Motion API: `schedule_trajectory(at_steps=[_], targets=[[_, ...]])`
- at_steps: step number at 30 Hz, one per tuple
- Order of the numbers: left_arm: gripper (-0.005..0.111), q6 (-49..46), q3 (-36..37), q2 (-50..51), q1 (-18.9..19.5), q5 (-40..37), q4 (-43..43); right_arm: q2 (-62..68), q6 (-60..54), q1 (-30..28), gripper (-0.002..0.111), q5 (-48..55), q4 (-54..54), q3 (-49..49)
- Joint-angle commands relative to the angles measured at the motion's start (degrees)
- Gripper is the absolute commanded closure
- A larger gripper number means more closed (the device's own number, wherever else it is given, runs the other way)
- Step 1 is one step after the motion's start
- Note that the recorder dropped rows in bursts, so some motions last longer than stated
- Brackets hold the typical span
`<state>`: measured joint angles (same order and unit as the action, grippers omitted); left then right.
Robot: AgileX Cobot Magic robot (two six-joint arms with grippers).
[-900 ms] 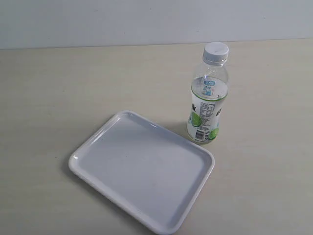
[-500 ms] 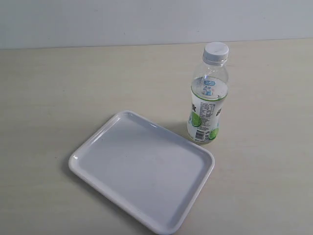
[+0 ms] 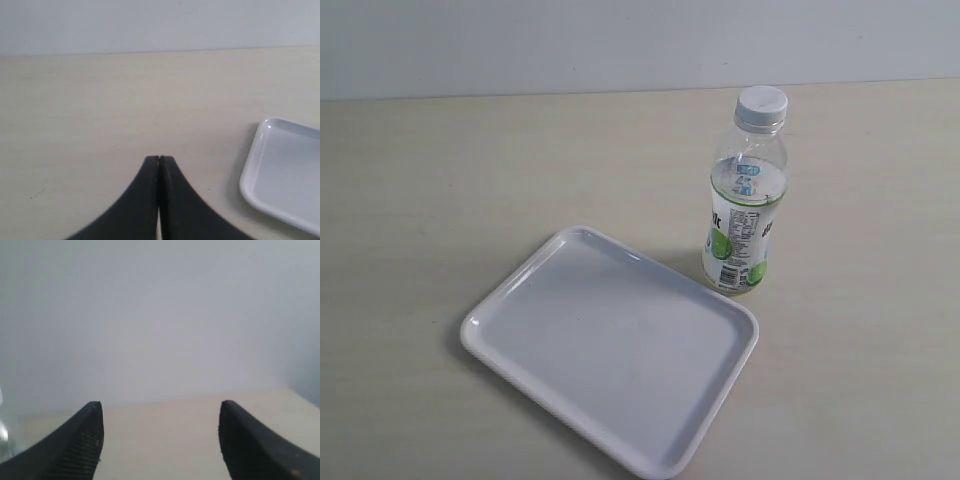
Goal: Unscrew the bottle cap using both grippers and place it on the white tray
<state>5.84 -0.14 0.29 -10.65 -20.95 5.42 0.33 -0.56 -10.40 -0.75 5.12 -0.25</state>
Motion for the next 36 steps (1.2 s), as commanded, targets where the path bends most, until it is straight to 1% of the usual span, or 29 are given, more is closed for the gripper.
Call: schedule_trajectory(at_steps=[1, 5, 7, 9, 11, 13, 16, 18, 19, 22, 24, 25, 27, 29, 30, 33, 36], targets=[[0.107, 0.08, 0.14, -0.29, 0.08, 0.63, -0.58, -0.33, 1.10, -0.23, 0.045, -16.75, 1.43, 0.25], [0.107, 0.08, 0.14, -0.29, 0.08, 0.63, -0.58, -0.33, 1.62, -0.23, 0.045, -32.85, 1.43, 0.25], [0.107, 0.08, 0.14, -0.29, 0.08, 0.63, -0.58, -0.33, 4.87, -0.23, 0.045, -36.45, 1.72, 0.25], [0.107, 0.08, 0.14, -0.29, 0.08, 0.63, -0.58, -0.33, 8.58, -0.23, 0.045, -36.92, 1.85, 0.25], [0.107, 0.08, 0.14, -0.29, 0.08, 0.63, -0.58, -0.33, 12.01, -0.23, 0.045, -34.98, 1.85, 0.25], [0.107, 0.08, 0.14, -0.29, 0.08, 0.63, -0.58, -0.33, 12.83, -0.23, 0.045, -34.47, 1.85, 0.25], [0.107, 0.08, 0.14, -0.29, 0.08, 0.63, -0.58, 1.36, 12.83, -0.23, 0.045, -36.56, 2.26, 0.03], [0.107, 0.08, 0.14, -0.29, 0.08, 0.63, -0.58, 5.20, 12.69, -0.23, 0.045, -35.67, 2.26, -3.95], [0.107, 0.08, 0.14, -0.29, 0.08, 0.63, -0.58, 8.32, 12.69, -0.23, 0.044, -33.56, 1.78, -6.69], [0.107, 0.08, 0.14, -0.29, 0.08, 0.63, -0.58, 19.37, 14.59, -0.23, 0.038, -25.49, -7.65, -14.27], [0.107, 0.08, 0.14, -0.29, 0.08, 0.63, -0.58, 27.57, 23.92, -0.23, 0.038, -22.89, -19.47, -17.19], [0.107, 0.08, 0.14, -0.29, 0.08, 0.63, -0.58, 31.38, 31.14, -0.23, 0.038, -23.03, -27.62, -17.96], [0.107, 0.08, 0.14, -0.29, 0.08, 0.63, -0.58, 38.42, 45.69, -0.23, 0.038, -27.10, -45.89, -18.12], [0.107, 0.08, 0.14, -0.29, 0.08, 0.63, -0.58, 44.39, 53.42, -0.23, 0.038, -32.03, -59.86, -18.12], [0.107, 0.08, 0.14, -0.29, 0.08, 0.63, -0.58, 47.60, 55.67, -0.23, 0.038, -34.86, -64.47, -18.12], [0.107, 0.08, 0.14, -0.29, 0.08, 0.63, -0.58, 55.30, 56.06, -0.23, 0.038, -40.71, -68.71, -17.67], [0.107, 0.08, 0.14, -0.29, 0.08, 0.63, -0.58, 60.78, 51.03, -0.23, 0.038, -42.23, -68.88, -15.72]])
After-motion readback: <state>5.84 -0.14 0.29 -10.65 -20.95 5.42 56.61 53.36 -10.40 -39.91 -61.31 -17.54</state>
